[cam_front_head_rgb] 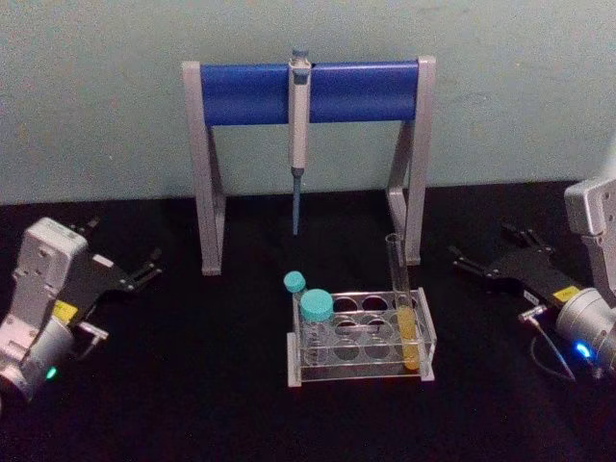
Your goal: Pick up the test tube from the test tube rack, shake it, then place it back into the test tube rack.
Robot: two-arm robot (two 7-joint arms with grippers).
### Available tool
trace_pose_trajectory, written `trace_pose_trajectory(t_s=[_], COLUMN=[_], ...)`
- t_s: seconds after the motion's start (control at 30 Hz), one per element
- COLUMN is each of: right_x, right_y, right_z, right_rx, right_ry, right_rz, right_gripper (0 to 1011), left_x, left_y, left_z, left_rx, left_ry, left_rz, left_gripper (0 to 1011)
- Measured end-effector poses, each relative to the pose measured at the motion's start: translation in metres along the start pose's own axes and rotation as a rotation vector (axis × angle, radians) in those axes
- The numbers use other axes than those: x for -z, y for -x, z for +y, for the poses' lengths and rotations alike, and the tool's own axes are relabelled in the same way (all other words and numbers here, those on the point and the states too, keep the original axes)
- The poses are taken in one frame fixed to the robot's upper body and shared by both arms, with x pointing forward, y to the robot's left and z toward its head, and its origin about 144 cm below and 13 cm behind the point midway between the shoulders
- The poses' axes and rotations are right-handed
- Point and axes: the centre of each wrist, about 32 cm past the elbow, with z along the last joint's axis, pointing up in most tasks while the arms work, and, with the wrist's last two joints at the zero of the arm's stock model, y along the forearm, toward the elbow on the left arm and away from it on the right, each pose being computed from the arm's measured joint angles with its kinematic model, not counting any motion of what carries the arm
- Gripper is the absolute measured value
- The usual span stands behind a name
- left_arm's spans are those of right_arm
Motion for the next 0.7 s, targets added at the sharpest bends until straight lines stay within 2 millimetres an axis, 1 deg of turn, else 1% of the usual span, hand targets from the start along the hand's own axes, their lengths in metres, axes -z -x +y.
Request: trace_pose_trajectory(t_s=[0.7], right_x=[-0.0001], right_y=[0.0000], right_z=[0.0000], right_rx=[0.000], right_ry=[-0.001], right_rz=[0.000], right_gripper=[1000], left_x=[0.0000], left_y=[0.0000], left_z=[0.0000], left_rx=[0.000], left_ry=[0.000], left_rz=[0.000], left_gripper=[1001])
